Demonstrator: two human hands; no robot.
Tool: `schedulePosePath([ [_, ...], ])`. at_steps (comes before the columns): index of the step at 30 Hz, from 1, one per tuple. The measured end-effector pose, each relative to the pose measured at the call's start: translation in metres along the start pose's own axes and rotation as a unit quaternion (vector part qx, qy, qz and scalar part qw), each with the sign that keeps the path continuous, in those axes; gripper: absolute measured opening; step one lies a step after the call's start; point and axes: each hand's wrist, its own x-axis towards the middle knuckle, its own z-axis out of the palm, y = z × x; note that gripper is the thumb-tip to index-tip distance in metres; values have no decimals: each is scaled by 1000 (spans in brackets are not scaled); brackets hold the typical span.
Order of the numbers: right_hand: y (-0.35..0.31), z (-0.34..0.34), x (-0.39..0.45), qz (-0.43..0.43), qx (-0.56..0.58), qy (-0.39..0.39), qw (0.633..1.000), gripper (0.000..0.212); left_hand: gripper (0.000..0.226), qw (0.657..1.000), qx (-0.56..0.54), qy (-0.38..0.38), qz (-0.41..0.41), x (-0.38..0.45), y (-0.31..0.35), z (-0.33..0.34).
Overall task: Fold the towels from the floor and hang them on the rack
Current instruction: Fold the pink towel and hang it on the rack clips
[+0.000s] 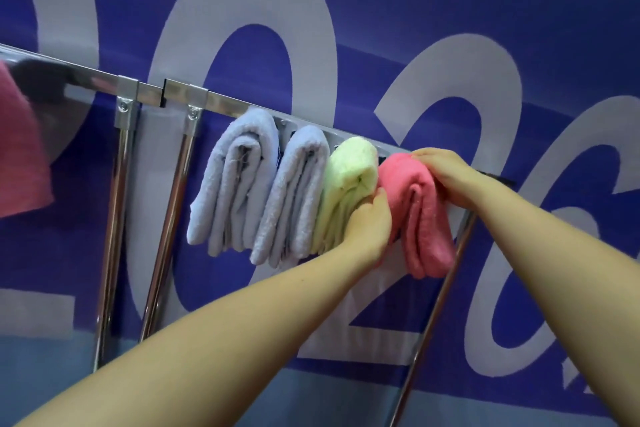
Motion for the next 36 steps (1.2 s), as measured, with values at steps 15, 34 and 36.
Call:
schedulePosePath([
  [15, -18, 8, -47, -19, -88, 64, 994, 42, 50, 997, -15, -62, 37, -12, 2, 1],
  [34, -51, 304, -256, -138, 139, -34, 980, 27, 30, 969, 45, 240, -43, -187, -55, -336],
  [36, -54, 362, -283, -118, 137, -96, 979, 26, 29, 962, 80, 249, -75, -211, -71, -380],
])
